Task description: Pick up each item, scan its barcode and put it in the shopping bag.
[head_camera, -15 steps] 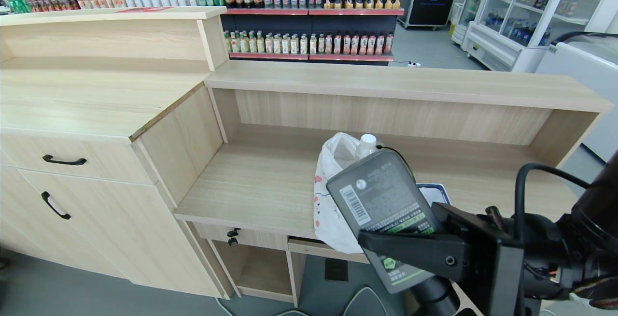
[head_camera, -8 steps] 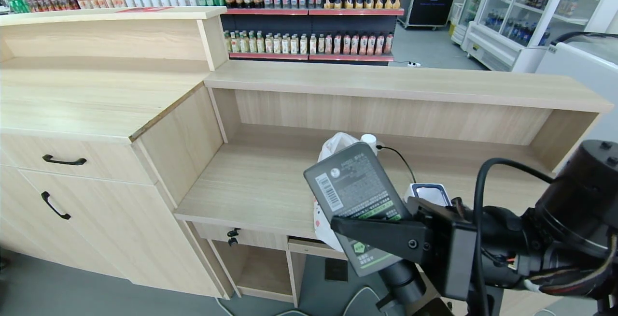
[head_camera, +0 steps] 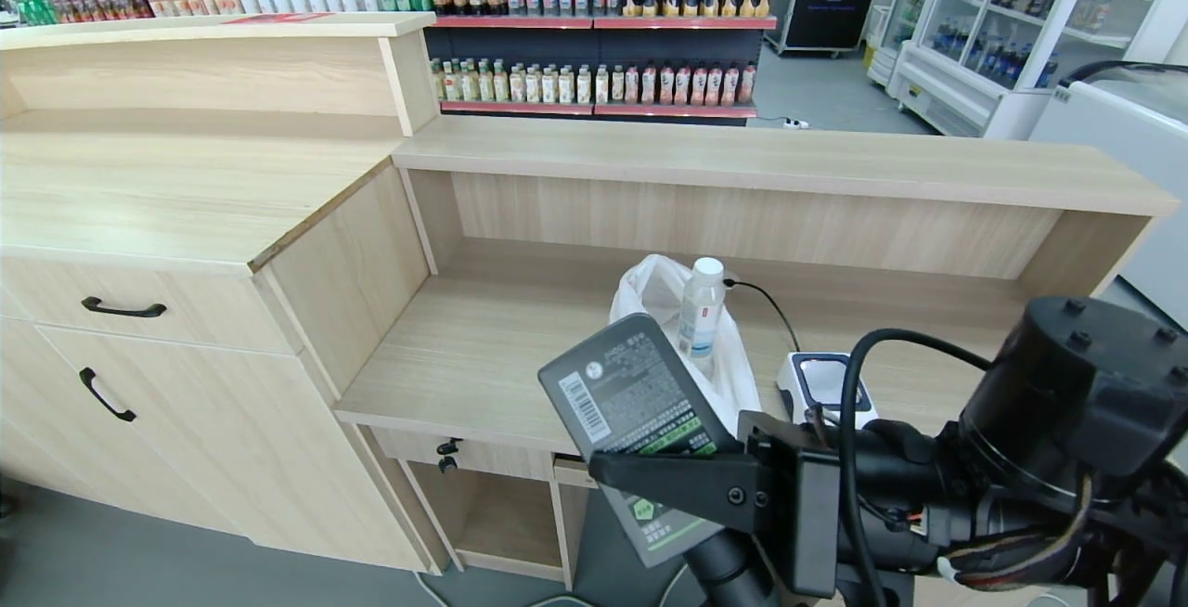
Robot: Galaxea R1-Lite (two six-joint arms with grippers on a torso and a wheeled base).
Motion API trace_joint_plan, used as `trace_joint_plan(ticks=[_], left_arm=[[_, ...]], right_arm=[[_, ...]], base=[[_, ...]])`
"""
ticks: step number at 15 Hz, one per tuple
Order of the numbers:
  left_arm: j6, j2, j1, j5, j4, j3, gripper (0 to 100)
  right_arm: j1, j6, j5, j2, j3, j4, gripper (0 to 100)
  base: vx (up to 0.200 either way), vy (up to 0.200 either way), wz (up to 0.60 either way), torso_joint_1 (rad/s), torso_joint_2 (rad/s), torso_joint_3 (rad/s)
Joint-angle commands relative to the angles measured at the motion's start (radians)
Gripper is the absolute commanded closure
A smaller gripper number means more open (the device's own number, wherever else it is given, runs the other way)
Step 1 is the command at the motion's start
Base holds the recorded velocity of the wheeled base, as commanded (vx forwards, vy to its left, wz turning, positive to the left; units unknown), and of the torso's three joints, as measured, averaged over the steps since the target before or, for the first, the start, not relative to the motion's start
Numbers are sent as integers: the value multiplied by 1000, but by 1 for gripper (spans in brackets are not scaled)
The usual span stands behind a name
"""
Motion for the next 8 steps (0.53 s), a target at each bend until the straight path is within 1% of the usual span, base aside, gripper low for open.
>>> trace_joint_plan(ticks=[1, 5, 6, 8], left_arm=[[0, 0, 0, 1, 0, 0, 100], [0, 0, 0, 1, 0, 0, 100], [0, 0, 0, 1, 0, 0, 100], [0, 0, 2, 1, 0, 0, 100]], right_arm=[[4, 34, 1, 18, 1, 0, 100], [2, 159, 1, 45, -12, 0, 100], [2, 212, 1, 52, -13, 7, 100], [-2, 246, 7, 59, -13, 9, 100]], base=[[0, 0, 0, 0, 0, 0], [0, 0, 0, 0, 0, 0], [0, 0, 0, 0, 0, 0], [0, 0, 0, 0, 0, 0]])
